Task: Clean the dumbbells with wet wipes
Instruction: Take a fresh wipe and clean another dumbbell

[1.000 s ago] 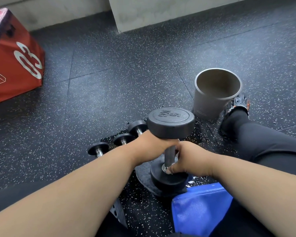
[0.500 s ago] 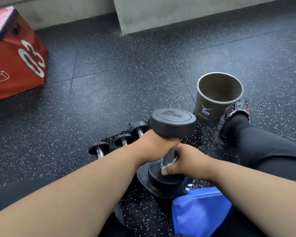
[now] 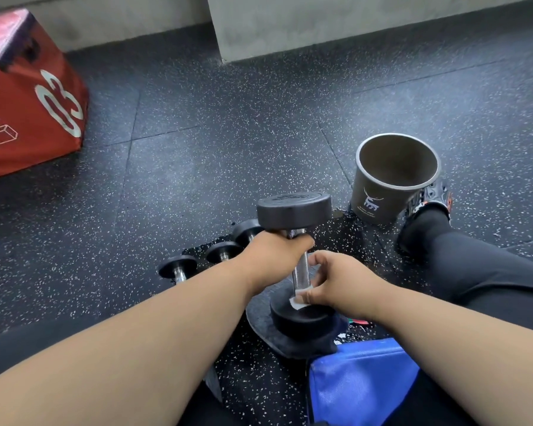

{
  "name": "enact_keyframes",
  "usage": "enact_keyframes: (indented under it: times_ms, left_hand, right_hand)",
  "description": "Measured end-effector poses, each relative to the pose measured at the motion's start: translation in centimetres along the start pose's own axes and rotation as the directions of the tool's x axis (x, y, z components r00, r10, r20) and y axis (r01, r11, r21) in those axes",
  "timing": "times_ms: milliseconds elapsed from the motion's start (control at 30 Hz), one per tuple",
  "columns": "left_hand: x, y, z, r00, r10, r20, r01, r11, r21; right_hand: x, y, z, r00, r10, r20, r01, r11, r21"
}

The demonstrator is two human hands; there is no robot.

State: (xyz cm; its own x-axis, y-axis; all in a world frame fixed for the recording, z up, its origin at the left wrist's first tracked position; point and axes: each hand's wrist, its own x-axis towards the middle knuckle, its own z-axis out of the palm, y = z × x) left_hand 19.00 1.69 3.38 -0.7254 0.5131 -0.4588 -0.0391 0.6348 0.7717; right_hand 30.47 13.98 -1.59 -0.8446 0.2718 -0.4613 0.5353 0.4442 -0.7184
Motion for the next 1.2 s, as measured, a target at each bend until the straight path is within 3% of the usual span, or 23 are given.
enact_keyframes:
  times_ms: [167,300,967,1200]
  left_hand:
    - [-0.2,0.1,0.5,1.000,-0.001,-0.006,0.001,1.000,-0.028]
    - [-0.1,0.0,1.1,1.000,0.018,-0.025,-0.019,0.998,-0.054]
    - [0.2,-0.1,1.3,0.999,0.022,-0.023,-0.022,1.000,-0.010]
    - [0.3,0.0,1.5,0.998,0.017,-0.053,-0.017,1.000,0.003]
  right_hand:
    - [-0.8,-1.7,1.4,0.986,-0.024,-0.163,-0.015,0.973,-0.230]
    - [-1.1,-2.3,2.4,0.974,-0.054,-0.221,-0.006,0.965,-0.263]
    - [-0.3,-0.7,0.5,0.993,-0.044,0.112,0.028,0.990,0.138]
    - [0.7,-1.4,1.5,0.991,-0.094,0.094,0.054,0.932,0.358]
